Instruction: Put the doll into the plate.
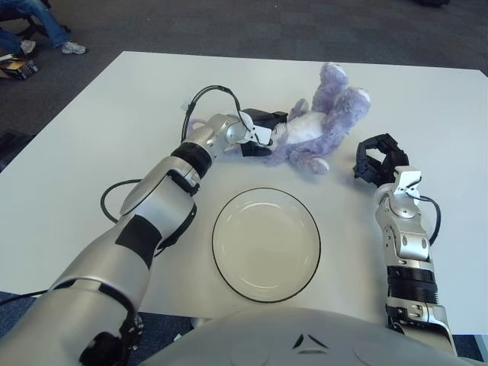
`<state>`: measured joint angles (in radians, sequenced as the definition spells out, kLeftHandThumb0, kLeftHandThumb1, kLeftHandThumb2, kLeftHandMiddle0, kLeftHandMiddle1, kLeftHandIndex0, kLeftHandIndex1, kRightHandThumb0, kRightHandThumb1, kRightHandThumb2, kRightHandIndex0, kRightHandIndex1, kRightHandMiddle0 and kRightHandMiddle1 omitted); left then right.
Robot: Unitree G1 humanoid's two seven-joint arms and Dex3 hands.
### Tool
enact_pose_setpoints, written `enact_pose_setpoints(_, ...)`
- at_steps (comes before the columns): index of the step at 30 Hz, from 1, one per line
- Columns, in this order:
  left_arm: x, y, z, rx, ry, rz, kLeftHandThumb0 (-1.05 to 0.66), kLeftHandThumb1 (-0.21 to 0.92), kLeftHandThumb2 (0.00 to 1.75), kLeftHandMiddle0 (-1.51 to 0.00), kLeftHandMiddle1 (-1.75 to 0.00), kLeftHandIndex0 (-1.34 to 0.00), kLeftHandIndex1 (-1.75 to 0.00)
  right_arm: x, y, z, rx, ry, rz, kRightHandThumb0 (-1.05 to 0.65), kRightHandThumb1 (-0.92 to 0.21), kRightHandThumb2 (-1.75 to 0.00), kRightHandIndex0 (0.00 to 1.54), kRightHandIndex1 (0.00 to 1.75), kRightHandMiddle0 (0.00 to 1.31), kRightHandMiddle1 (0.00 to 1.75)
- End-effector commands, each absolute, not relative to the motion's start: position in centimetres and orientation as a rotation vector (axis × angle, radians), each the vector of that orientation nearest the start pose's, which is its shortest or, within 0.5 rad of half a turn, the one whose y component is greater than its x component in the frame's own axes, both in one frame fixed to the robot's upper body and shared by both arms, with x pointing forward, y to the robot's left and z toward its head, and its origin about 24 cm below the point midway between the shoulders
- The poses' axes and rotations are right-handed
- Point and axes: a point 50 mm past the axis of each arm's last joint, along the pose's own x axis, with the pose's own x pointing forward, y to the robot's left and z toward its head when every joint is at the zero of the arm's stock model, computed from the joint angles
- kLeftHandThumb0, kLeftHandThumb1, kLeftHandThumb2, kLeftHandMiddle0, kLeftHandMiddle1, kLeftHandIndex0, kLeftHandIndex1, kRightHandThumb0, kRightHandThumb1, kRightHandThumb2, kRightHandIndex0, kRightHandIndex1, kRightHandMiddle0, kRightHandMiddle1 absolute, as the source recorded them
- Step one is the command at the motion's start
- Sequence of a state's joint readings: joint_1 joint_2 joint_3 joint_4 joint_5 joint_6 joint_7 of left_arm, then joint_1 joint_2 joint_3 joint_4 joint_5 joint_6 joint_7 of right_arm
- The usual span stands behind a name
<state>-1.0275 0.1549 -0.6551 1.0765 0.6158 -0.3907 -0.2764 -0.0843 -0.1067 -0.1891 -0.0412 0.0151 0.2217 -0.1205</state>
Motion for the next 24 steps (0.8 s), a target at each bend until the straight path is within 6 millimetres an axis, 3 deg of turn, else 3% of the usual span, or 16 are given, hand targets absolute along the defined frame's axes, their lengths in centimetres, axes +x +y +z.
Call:
enact_pose_setpoints(1, 35.5, 4.1, 5.3, 1.414, -0.075, -1.058, 0.53, 0.17, 1.5, -0.73, -1.75, -0.87, -1.75, 25.7, -21.8, 3.6, -0.067, 0.203, -0.294, -0.41, -0.58, -0.98, 1.01, 1.75, 0.41, 1.75)
enact_pose_setpoints(17, 35.5, 4.5, 5.2, 1.429, -0.143, -0.952, 0.54, 0.15, 1.52, -0.75, -1.75, -0.89, -1.75, 25.6, -21.8, 3.6, -0.072, 0.204, -0.293, -0.41, -0.57, -0.99, 1.03, 1.75, 0.41, 1.75)
enact_pose_setpoints(24, 35.6, 8.0, 6.1, 1.331, -0.23, -0.857, 0.54, 0.14, 1.53, -0.75, -1.75, -0.9, -1.75, 25.7, -21.8, 3.6, -0.064, 0.202, -0.29, -0.41, -0.58, -0.99, 1.02, 1.75, 0.41, 1.75)
